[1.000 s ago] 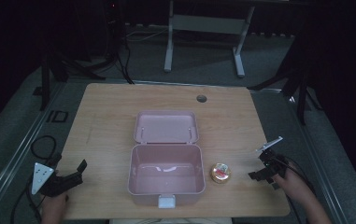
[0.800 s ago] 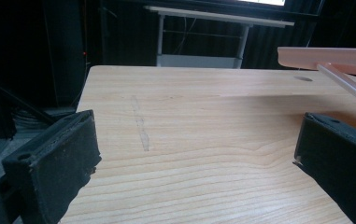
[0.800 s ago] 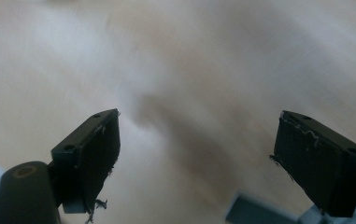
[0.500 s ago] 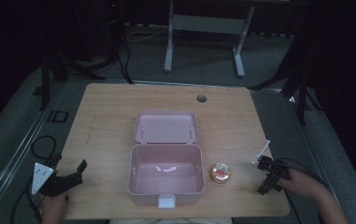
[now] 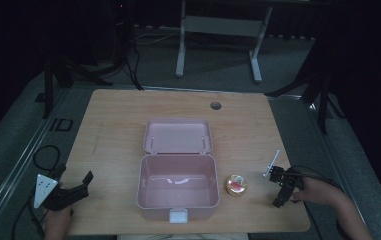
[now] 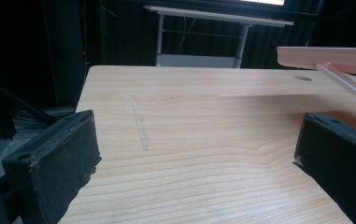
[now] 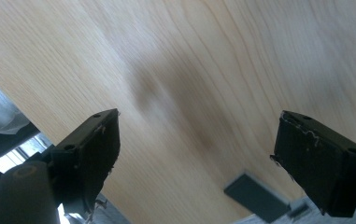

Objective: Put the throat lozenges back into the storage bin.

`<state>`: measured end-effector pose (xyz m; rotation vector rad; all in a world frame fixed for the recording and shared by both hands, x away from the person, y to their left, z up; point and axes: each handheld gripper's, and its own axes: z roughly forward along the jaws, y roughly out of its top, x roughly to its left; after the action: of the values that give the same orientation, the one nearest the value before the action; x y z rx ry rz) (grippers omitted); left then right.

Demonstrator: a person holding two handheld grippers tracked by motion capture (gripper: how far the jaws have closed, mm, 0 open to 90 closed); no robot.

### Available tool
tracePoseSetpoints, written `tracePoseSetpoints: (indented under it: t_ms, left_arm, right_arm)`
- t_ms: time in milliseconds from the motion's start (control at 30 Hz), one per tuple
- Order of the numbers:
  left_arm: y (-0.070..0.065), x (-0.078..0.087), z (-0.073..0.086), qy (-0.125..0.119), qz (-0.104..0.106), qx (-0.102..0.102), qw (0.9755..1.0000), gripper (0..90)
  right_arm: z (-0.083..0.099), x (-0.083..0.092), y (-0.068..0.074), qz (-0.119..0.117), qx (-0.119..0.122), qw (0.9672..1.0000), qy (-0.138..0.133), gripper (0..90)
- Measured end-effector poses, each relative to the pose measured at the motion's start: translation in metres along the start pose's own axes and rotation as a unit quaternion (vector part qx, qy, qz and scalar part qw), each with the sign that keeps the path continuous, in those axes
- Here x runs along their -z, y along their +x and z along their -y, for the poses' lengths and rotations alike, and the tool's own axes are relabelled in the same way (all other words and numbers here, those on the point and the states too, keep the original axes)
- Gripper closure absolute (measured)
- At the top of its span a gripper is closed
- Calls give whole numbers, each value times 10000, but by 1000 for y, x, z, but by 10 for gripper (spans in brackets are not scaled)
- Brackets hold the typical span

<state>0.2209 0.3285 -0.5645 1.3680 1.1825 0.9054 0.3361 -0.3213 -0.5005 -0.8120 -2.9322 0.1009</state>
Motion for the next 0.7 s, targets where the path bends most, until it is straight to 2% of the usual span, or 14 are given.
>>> tracePoseSetpoints:
  t_ms: [167, 367, 700]
  left_arm:
    - [0, 0, 0, -1, -2, -1, 10000, 4]
    - [0, 0, 0, 7, 4, -8, 10000, 4]
    - [0, 0, 0, 6, 9, 2, 10000, 4]
  right_arm:
    - [-15, 2, 8, 64, 305, 9995, -36, 142]
    - [-34, 9, 12, 110, 447, 9988, -171, 142]
    - [-70, 14, 23, 170, 886, 9956, -264, 142]
